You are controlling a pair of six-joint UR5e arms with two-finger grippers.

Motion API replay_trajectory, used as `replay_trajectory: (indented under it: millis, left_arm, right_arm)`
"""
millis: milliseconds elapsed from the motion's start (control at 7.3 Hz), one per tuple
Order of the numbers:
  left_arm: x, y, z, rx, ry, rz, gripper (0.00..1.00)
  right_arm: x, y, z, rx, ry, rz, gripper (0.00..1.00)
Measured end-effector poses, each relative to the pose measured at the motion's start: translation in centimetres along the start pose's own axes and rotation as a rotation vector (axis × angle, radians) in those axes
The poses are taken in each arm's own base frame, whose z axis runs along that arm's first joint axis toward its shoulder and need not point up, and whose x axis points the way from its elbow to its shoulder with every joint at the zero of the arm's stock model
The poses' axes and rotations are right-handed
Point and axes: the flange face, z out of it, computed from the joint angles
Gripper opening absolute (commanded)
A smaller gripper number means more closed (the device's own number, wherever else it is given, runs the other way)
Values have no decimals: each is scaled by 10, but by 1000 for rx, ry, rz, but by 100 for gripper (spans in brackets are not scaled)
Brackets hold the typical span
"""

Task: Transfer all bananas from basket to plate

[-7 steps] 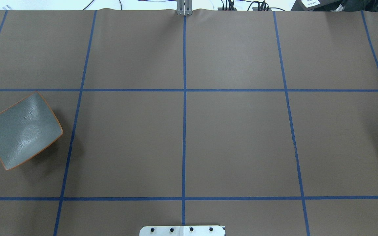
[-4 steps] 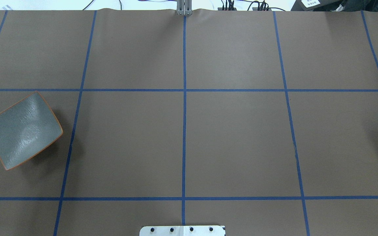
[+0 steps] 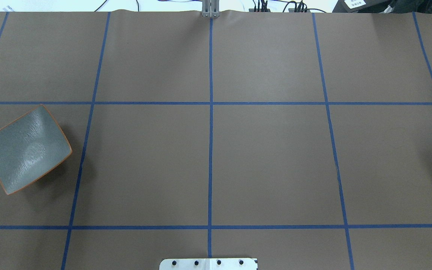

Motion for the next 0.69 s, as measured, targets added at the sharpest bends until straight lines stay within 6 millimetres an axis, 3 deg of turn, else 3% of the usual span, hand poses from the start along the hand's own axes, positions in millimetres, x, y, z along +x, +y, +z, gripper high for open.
replay_trajectory:
  millis: [548, 685]
  left_arm:
    - [2, -1, -2, 4, -1, 4, 100]
    - [2, -2, -2, 6, -1, 5, 100]
  right_arm:
    - [-7, 1, 11, -25, 12, -8, 79]
    - [-9, 1, 14, -31, 19, -17, 70]
